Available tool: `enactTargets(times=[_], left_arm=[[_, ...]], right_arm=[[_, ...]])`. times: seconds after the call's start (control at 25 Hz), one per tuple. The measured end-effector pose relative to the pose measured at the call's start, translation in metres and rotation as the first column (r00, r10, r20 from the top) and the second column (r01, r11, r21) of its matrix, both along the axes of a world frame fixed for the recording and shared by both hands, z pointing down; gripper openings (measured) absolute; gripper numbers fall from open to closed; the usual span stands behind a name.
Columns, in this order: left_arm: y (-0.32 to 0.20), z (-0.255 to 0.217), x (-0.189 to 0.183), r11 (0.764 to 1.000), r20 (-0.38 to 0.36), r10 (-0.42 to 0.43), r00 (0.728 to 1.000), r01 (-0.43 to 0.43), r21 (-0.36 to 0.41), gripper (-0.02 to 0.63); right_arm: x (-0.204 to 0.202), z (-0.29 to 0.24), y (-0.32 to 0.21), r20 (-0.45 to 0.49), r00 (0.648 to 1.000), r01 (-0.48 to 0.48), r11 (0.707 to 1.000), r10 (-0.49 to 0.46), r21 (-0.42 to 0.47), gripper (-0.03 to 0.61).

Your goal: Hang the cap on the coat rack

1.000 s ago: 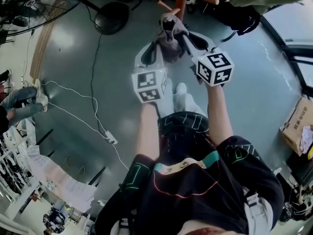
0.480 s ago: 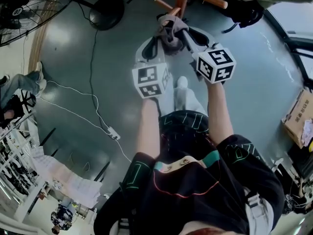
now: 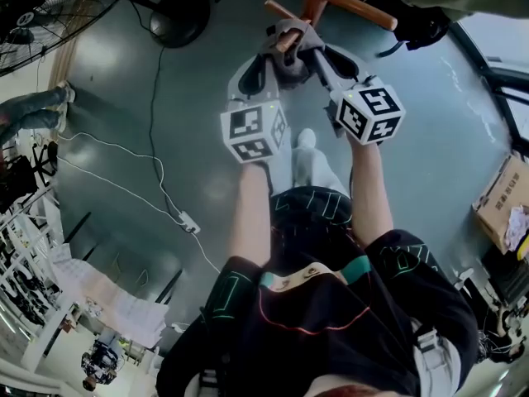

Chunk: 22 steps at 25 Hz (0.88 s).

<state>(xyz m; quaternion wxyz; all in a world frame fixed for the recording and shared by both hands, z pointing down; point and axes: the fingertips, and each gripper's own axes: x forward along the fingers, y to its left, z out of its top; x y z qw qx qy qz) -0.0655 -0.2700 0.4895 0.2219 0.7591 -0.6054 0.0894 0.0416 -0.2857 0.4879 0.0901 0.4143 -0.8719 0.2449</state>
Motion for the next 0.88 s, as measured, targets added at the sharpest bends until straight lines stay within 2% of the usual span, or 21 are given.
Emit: enactTargets(times=[0.44, 0.64, 0.76, 0.8, 0.88], left_arm=[[-0.010, 0.038, 0.032, 0.992, 0.087, 0.095, 0.992, -0.087, -0.088, 0.037], [-0.014, 0.047, 0.034, 0.994, 0.136, 0.085, 0.987, -0.074, -0.087, 0.037], [-0.016, 0.048, 0.034, 0.994, 0.164, 0.074, 0.984, -0.060, -0.089, 0.043], [-0.015, 0.048, 0.032, 0.994, 0.176, 0.068, 0.982, -0.052, -0.093, 0.049], [-0.011, 0.050, 0.026, 0.993, 0.205, 0.055, 0.977, -0.033, -0.111, 0.077]], right_arm=[[0.024, 0.032, -0.008, -0.057, 0.995, -0.082, 0.994, 0.078, -0.076, 0.038], [0.030, 0.039, -0.010, -0.073, 0.992, -0.107, 0.993, 0.104, -0.044, 0.039], [0.031, 0.040, -0.011, -0.110, 0.987, -0.117, 0.993, 0.114, -0.027, 0.070], [0.031, 0.039, -0.010, -0.114, 0.987, -0.114, 0.993, 0.110, -0.026, 0.101], [0.031, 0.037, -0.008, -0.109, 0.988, -0.109, 0.994, 0.106, -0.022, 0.114]])
